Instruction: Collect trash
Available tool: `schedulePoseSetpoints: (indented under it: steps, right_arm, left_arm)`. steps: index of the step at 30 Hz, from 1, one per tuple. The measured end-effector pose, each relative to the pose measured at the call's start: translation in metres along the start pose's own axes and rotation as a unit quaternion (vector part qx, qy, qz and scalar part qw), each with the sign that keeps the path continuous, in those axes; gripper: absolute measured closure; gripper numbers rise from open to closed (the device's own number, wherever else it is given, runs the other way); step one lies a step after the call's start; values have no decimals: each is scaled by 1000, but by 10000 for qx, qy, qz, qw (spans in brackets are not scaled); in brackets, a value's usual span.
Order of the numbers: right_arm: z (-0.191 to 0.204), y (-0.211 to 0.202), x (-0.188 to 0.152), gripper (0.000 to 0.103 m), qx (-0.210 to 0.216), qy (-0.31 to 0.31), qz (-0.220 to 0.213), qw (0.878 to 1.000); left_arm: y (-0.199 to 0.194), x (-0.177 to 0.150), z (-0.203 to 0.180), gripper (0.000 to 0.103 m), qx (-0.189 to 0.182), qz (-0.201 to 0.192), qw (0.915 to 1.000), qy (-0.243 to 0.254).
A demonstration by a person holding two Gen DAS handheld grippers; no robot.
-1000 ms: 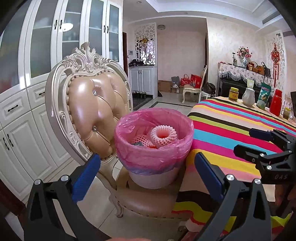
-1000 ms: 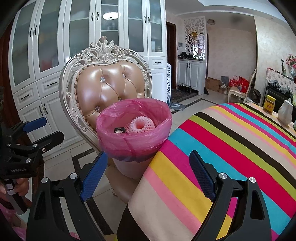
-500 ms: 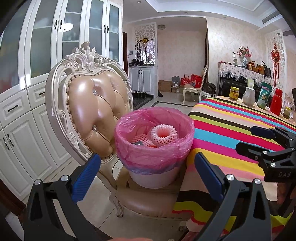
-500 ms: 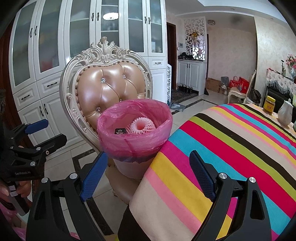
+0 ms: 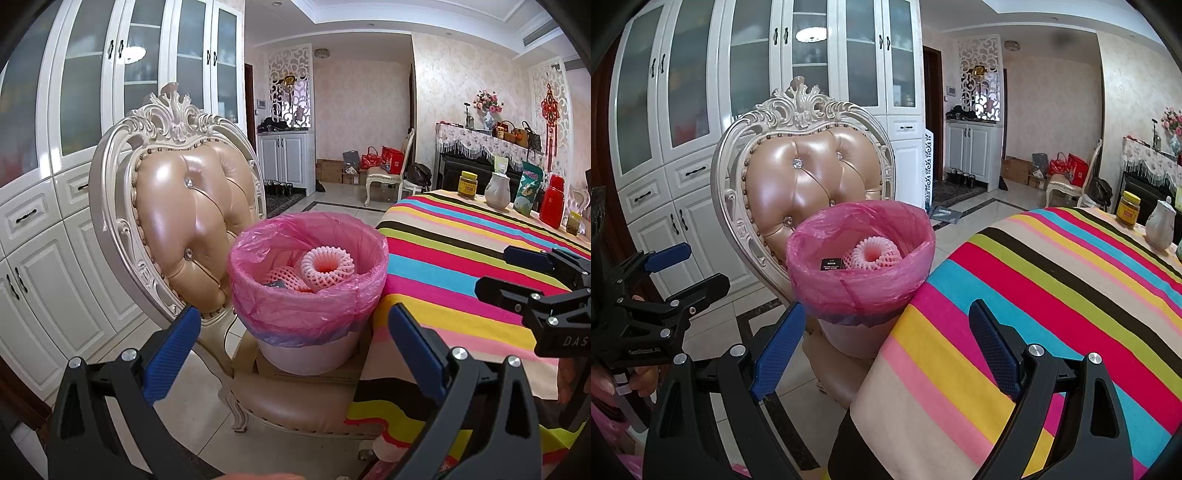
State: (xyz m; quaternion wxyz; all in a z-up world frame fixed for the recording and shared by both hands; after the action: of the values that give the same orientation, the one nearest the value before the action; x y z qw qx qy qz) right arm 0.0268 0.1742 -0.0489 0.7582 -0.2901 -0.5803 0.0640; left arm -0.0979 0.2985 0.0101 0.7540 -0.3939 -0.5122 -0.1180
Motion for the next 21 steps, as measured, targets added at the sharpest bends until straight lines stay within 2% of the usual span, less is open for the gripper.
schedulePoseSetpoints:
  steps: [21]
  right_arm:
    - [0,0,0,19,4,8,2,10000]
  left_arm:
    - [1,-1,0,5,5,8,10000,3]
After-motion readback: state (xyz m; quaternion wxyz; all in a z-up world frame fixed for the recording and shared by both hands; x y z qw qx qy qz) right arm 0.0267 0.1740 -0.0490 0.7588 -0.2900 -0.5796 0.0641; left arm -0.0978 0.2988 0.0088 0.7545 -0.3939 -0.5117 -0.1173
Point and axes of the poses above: each gripper's, at about its wrist camera, not at the fingertips, and y roughly the way its jaws point, z to its left, x to its top, the point moved 3 cm from there along y, roughly the way its jaws point, and after that the axes turned 9 degrees about y, right-handed, at the moved point
